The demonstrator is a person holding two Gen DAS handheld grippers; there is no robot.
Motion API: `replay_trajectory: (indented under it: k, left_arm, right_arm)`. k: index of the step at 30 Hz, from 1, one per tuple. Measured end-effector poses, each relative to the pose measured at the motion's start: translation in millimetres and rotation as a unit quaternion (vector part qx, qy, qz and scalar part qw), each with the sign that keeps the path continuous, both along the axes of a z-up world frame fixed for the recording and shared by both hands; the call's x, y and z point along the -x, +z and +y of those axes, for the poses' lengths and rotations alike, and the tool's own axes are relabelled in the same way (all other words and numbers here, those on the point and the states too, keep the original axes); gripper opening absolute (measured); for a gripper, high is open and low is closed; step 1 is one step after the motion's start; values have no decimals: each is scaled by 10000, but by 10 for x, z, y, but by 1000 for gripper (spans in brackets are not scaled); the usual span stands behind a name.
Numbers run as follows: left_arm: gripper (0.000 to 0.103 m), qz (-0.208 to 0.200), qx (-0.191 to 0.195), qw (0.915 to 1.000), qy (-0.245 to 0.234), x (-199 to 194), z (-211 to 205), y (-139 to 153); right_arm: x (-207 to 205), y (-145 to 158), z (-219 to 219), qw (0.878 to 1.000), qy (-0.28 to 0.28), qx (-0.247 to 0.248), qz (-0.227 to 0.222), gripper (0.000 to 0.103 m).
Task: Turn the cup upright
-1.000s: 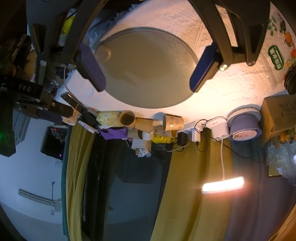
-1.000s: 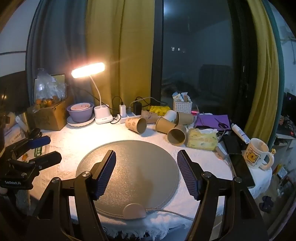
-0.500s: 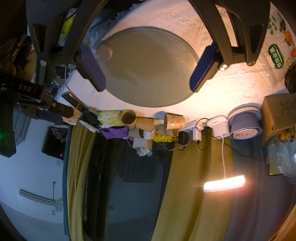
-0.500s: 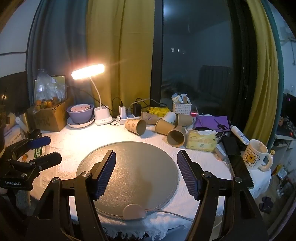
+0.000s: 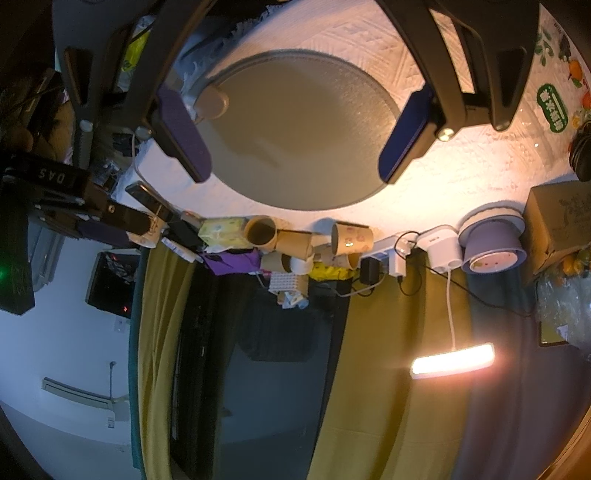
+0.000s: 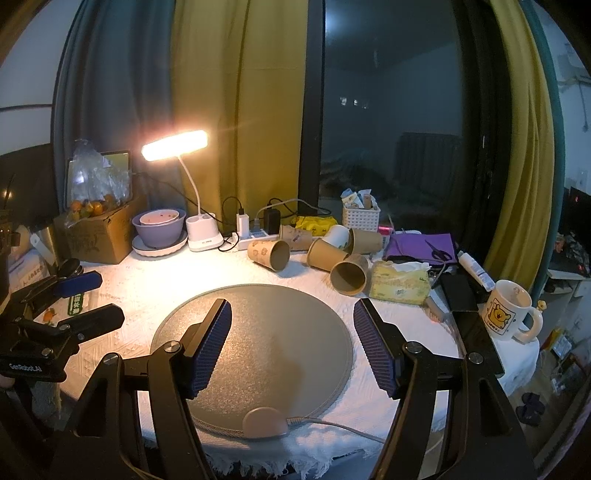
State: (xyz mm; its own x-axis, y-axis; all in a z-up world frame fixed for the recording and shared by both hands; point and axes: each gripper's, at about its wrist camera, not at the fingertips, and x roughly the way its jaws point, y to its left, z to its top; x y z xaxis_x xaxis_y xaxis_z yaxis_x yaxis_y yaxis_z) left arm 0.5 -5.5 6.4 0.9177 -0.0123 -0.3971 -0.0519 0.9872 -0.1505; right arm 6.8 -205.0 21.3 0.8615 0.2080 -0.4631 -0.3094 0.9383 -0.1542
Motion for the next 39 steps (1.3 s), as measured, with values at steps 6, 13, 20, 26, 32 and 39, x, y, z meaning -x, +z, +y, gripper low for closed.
replay_trajectory:
  k: [6, 13, 20, 26, 32, 39]
  left_arm:
    - [93, 2, 4, 10000, -5, 1, 3, 0]
    - [93, -14, 0, 10000, -10, -5, -17, 1]
    - [93, -39, 7, 10000, -62, -4, -40, 4]
    - [93, -43, 40, 9999, -99, 13, -34, -4]
    - [93, -47, 55, 9999, -124, 17, -28, -7]
    - [93, -49, 56, 9999, -107, 17, -29, -4]
  right_arm:
    - [6, -6, 3, 10000, -1, 0, -10, 72]
    - [8, -3, 4, 10000, -1, 4, -12, 72]
    - [4, 3, -2, 10000, 1, 0, -17, 72]
    - [9, -5, 2, 10000, -1, 4, -25, 72]
    - [11, 1, 5, 10000, 2, 6, -25, 72]
    - [11, -7, 5, 10000, 3, 4, -31, 72]
